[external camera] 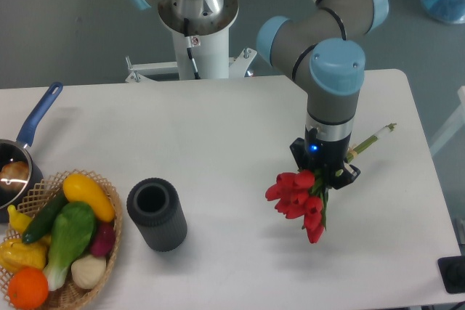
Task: Insert the flowers into the vase
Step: 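Carry the red tulip bunch in the gripper toward the black vase, then lower the tulip stems down into the black vase opening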
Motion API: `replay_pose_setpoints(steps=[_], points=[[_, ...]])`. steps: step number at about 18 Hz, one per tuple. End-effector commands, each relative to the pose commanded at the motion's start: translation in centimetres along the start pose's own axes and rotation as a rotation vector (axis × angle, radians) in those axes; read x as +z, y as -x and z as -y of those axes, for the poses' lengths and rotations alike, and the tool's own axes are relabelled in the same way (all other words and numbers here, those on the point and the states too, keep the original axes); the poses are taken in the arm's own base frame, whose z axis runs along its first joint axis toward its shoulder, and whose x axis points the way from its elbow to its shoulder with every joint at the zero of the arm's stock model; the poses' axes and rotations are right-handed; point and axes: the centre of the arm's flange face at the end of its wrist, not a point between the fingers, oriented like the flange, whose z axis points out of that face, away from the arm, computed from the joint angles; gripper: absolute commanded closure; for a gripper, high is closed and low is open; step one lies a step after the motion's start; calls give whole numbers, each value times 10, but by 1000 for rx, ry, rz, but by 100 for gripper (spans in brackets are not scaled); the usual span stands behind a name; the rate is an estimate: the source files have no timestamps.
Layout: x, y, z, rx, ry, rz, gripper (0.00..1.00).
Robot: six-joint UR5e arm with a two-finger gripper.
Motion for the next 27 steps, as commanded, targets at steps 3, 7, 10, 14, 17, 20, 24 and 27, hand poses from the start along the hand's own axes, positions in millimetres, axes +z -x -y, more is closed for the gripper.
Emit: replay_pose_setpoints(steps=[3, 7, 10, 14, 17, 20, 24, 27], points=[[-18, -4, 8, -5, -66, 8, 100], [-55, -9, 23, -27, -210, 31, 99], [-78, -9, 39, -108, -360, 31, 100], [-110, -11, 60, -213, -595, 39, 100], [-123, -17, 73, -238, -749, -28, 100], [-134, -29, 93, -187, -955, -164, 100], [-126, -39, 109, -158, -1095, -298, 100], [-128, -43, 114, -148, -1101, -306, 100]])
